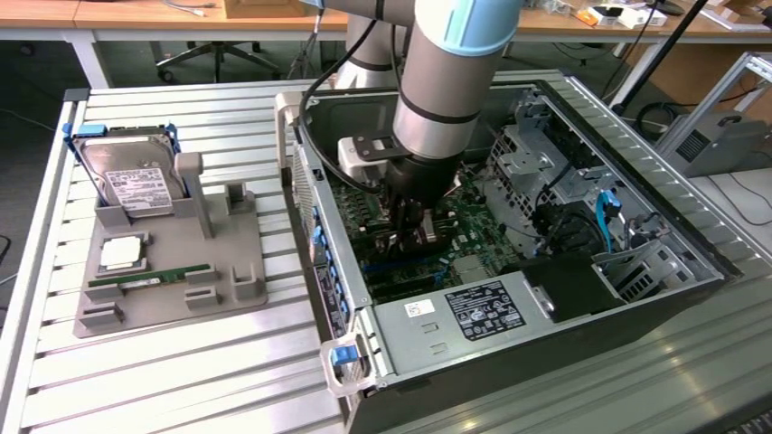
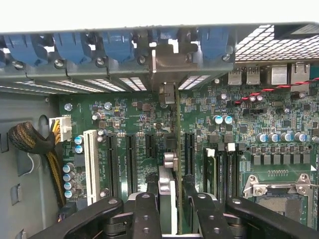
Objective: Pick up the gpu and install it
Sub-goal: 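Insert the gpu into the slot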
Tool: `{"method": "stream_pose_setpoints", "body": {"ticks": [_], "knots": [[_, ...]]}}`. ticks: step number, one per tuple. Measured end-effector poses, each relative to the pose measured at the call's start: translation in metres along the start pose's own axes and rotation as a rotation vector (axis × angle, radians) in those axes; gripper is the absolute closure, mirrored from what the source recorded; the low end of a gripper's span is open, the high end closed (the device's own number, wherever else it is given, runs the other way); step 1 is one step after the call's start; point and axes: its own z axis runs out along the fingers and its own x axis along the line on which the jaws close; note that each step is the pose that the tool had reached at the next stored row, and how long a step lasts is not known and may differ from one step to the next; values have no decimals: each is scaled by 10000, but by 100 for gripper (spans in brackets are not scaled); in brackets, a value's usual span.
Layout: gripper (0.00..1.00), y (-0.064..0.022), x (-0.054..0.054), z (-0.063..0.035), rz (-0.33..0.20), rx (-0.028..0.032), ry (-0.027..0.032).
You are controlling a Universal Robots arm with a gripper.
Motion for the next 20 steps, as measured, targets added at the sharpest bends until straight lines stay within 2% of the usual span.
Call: {"method": "stream_pose_setpoints", "body": {"ticks": [11, 12, 13, 16, 20], "knots": [[70, 0, 0, 20, 0, 1, 3], [69, 0, 0, 20, 0, 1, 2], [62, 0, 0, 20, 0, 1, 3], [62, 0, 0, 20, 0, 0, 4], [62, 0, 0, -29, 0, 1, 24]]}}
